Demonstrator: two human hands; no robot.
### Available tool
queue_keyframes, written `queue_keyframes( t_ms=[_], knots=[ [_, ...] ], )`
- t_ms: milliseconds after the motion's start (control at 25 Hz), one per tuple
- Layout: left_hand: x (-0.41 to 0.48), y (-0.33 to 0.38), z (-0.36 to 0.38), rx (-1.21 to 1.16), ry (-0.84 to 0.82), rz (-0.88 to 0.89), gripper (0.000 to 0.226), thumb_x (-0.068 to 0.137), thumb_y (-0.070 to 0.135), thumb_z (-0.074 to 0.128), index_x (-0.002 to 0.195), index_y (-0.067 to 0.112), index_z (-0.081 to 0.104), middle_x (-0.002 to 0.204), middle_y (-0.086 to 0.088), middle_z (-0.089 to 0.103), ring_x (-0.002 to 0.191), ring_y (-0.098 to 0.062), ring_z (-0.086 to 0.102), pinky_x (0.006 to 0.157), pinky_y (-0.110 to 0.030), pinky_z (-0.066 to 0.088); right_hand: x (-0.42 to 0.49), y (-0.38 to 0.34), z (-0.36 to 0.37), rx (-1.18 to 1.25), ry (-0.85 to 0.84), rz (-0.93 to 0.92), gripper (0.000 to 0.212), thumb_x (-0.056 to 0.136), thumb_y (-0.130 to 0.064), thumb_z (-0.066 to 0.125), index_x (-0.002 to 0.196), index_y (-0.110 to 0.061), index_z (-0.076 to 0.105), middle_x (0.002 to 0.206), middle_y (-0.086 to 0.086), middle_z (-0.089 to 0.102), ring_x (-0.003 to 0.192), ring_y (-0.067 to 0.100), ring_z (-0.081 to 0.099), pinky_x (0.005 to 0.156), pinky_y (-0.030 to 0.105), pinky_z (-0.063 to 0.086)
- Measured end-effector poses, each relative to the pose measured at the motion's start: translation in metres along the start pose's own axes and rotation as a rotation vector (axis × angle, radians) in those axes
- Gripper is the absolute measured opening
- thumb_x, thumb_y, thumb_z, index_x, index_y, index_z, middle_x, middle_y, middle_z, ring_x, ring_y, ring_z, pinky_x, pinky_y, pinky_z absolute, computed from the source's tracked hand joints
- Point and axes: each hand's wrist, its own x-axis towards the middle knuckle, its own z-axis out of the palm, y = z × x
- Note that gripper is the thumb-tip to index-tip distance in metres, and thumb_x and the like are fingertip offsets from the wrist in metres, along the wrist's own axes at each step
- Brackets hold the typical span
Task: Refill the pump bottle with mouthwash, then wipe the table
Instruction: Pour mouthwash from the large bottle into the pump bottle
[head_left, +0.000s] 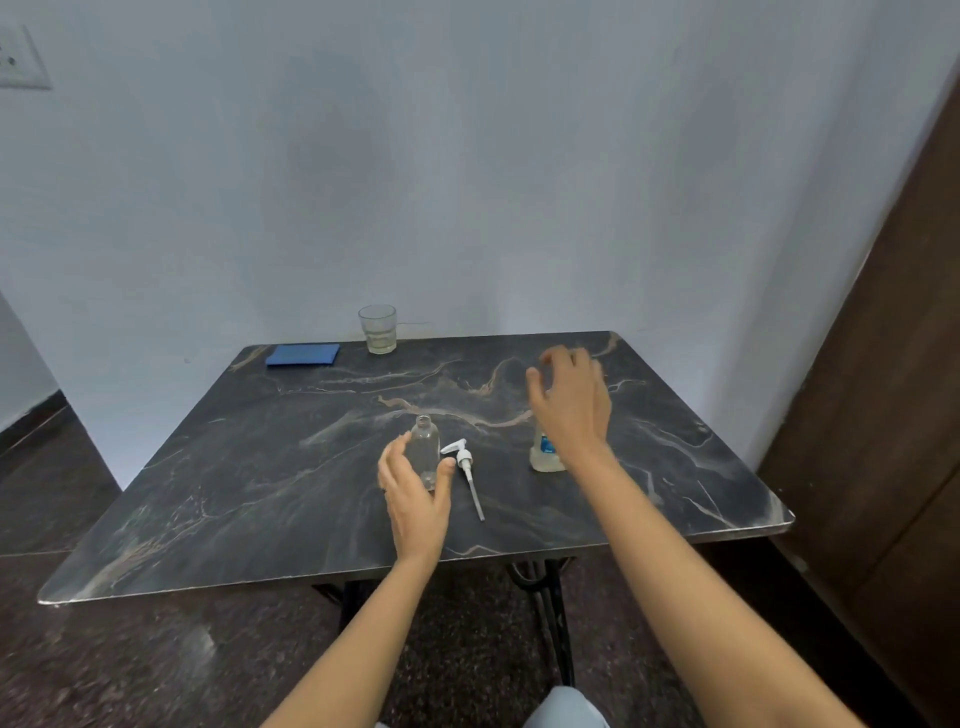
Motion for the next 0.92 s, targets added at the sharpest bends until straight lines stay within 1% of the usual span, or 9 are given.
queue_keyframes(
  t_ms=[80,160,280,480,560,640,760,840,920],
  knots=[
    [-0.007,0.015,0.005,-0.03,0.056,0.073,0.051,0.086,0.036,0.066,0.127,0.015,0.044,0.123,0.001,0.041,0.114,-0.009,0.04,0.091,-0.027,0.038,0.022,0.007,0.001,-0.175,-0.141,0.11,0.043,0.09,-0.045,0.052,0.12,-0.015,0.054,0.121,0.009,0.051,0.108,0.031,0.051,0.079,0.041,0.048],
    [-0.012,0.032,0.016,-0.077,-0.064,0.112,0.049,0.084,0.037,0.069,0.122,0.017,0.045,0.116,0.004,0.041,0.108,-0.007,0.043,0.09,-0.018,0.037,0.036,0.012,0.003,-0.222,-0.355,0.229,0.052,0.087,-0.049,0.056,0.124,-0.013,0.051,0.125,0.011,0.05,0.11,0.034,0.054,0.079,0.041,0.047],
    [-0.006,0.053,0.036,-0.091,-0.298,0.082,0.058,0.08,0.038,0.074,0.124,0.017,0.044,0.118,0.006,0.043,0.109,-0.009,0.047,0.094,-0.022,0.041,0.044,0.012,0.001,-0.197,-0.516,0.18,0.044,0.088,-0.039,0.057,0.115,-0.004,0.057,0.118,0.015,0.057,0.103,0.032,0.059,0.073,0.035,0.044],
    [0.015,0.069,0.064,-0.092,-0.495,-0.081,0.071,0.075,0.025,0.081,0.133,0.014,0.042,0.13,0.002,0.049,0.118,-0.01,0.047,0.096,-0.02,0.039,0.039,0.004,-0.004,-0.164,-0.589,0.052,0.033,0.089,-0.031,0.056,0.103,-0.002,0.061,0.1,0.013,0.061,0.083,0.024,0.058,0.062,0.028,0.04],
    [0.019,0.077,0.068,-0.15,-0.533,-0.147,0.066,0.078,0.014,0.077,0.133,0.016,0.042,0.125,0.006,0.052,0.109,-0.006,0.05,0.084,-0.01,0.041,0.037,0.002,-0.004,-0.192,-0.633,0.031,0.03,0.089,-0.035,0.054,0.095,-0.006,0.06,0.09,0.009,0.058,0.077,0.021,0.056,0.06,0.026,0.041],
    [0.023,0.079,0.073,-0.198,-0.512,-0.186,0.055,0.079,0.005,0.075,0.125,0.016,0.048,0.116,0.004,0.057,0.093,0.0,0.055,0.067,-0.003,0.045,0.037,-0.003,-0.004,-0.355,-0.648,-0.019,0.041,0.092,-0.047,0.046,0.076,-0.01,0.054,0.08,0.005,0.057,0.071,0.02,0.056,0.061,0.028,0.043],
    [0.027,0.075,0.082,-0.179,-0.484,-0.185,0.045,0.073,0.005,0.078,0.109,0.018,0.056,0.107,0.002,0.062,0.093,-0.004,0.062,0.074,-0.017,0.05,0.036,-0.015,-0.005,-0.656,-0.599,-0.036,0.069,0.087,-0.072,0.029,0.055,-0.013,0.043,0.056,0.0,0.043,0.048,0.012,0.039,0.048,0.024,0.029],
    [0.027,0.076,0.086,-0.102,-0.487,-0.155,0.038,0.071,0.009,0.079,0.101,0.02,0.058,0.1,0.005,0.065,0.094,-0.01,0.061,0.083,-0.029,0.051,0.035,-0.021,-0.002,-0.731,-0.598,0.011,0.074,0.08,-0.081,0.024,0.051,-0.014,0.037,0.049,-0.002,0.034,0.041,0.009,0.026,0.043,0.022,0.021],
    [0.027,0.073,0.089,-0.041,-0.489,-0.159,0.029,0.072,0.008,0.076,0.093,0.019,0.059,0.088,0.004,0.065,0.085,-0.011,0.06,0.079,-0.029,0.051,0.033,-0.021,0.002,-0.748,-0.56,0.007,0.073,0.082,-0.079,0.025,0.049,-0.014,0.035,0.047,-0.002,0.031,0.039,0.008,0.023,0.042,0.021,0.019]
  ],
)
